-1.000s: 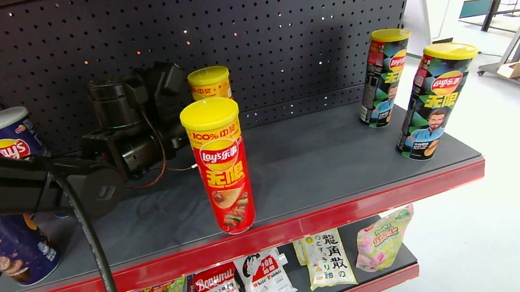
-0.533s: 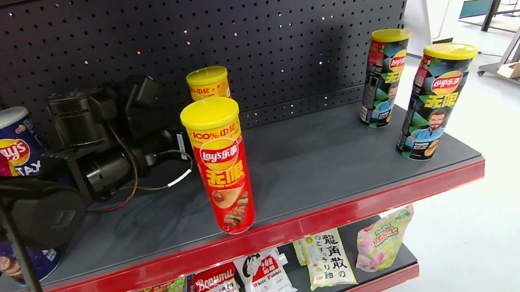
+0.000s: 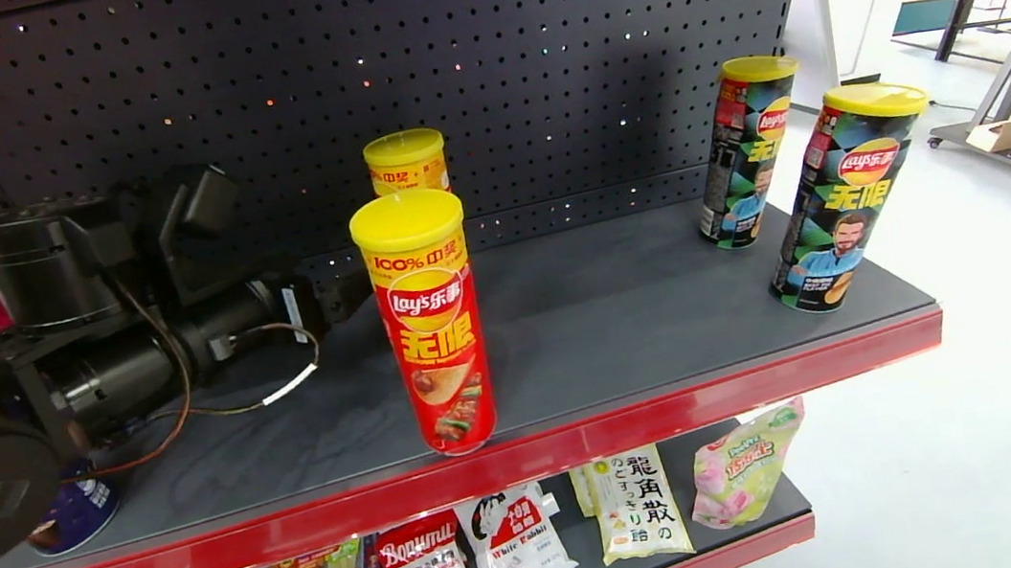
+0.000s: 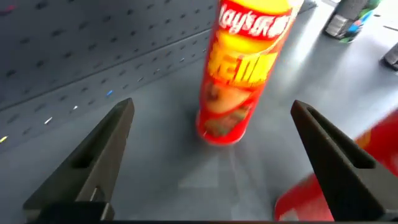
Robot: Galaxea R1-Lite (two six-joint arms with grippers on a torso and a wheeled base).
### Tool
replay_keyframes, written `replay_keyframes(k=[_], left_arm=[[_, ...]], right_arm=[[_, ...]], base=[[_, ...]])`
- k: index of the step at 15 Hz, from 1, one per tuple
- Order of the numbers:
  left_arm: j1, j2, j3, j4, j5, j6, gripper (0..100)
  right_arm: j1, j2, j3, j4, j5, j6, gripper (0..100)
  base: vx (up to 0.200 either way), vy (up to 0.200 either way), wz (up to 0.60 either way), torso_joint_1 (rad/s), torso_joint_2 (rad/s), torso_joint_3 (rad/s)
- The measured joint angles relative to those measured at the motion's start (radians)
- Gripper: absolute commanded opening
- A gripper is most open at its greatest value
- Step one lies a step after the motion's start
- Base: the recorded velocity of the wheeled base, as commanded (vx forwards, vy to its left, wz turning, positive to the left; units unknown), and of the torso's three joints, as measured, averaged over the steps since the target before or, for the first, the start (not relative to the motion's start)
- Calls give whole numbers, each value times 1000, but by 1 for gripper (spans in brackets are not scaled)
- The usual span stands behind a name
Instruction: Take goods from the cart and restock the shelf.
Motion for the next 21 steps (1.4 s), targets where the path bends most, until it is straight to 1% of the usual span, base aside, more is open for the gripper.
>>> replay_keyframes(k=[2, 3, 4, 5, 6, 9, 10, 11, 12, 14, 15, 16, 18, 20, 21], left_arm=[[16, -89, 55, 35, 29, 10, 100], [23, -152, 93, 70, 51, 17, 100], [26, -221, 129, 122, 65, 21, 100], [29, -308, 162, 200, 76, 23, 100], [32, -397, 185, 299, 83, 24, 100], [39, -738, 211, 711, 92, 24, 100], [42, -853, 220, 815, 99, 20, 100], [48, -972, 242, 891, 119, 14, 100], [53, -1071, 273, 935, 150, 8, 100], [62, -1237, 360, 983, 261, -5, 100], [64, -1297, 400, 992, 283, -29, 100], [64, -1344, 430, 990, 282, -49, 100], [67, -1421, 474, 992, 285, -54, 100], [73, -1465, 491, 994, 342, -58, 100], [74, -1479, 494, 994, 348, -59, 100]], right_arm=[[0, 0, 0, 0, 0, 0, 100], [1, 0, 0, 0, 0, 0, 100], [0, 0, 0, 0, 0, 0, 100], [0, 0, 0, 1, 0, 0, 100], [0, 0, 0, 1, 0, 0, 100], [0, 0, 0, 0, 0, 0, 100], [0, 0, 0, 0, 0, 0, 100], [0, 0, 0, 0, 0, 0, 100], [0, 0, 0, 0, 0, 0, 100], [0, 0, 0, 0, 0, 0, 100], [1, 0, 0, 0, 0, 0, 100], [1, 0, 0, 0, 0, 0, 100], [0, 0, 0, 0, 0, 0, 100], [0, 0, 0, 1, 2, -2, 100], [0, 0, 0, 1, 2, -5, 100]], base=[[0, 0, 0, 0, 0, 0], [0, 0, 0, 0, 0, 0], [0, 0, 0, 0, 0, 0], [0, 0, 0, 0, 0, 0], [0, 0, 0, 0, 0, 0], [0, 0, 0, 0, 0, 0], [0, 0, 0, 0, 0, 0], [0, 0, 0, 0, 0, 0], [0, 0, 0, 0, 0, 0], [0, 0, 0, 0, 0, 0], [0, 0, 0, 0, 0, 0], [0, 0, 0, 0, 0, 0], [0, 0, 0, 0, 0, 0], [0, 0, 0, 0, 0, 0], [0, 0, 600, -2, 2, 12]])
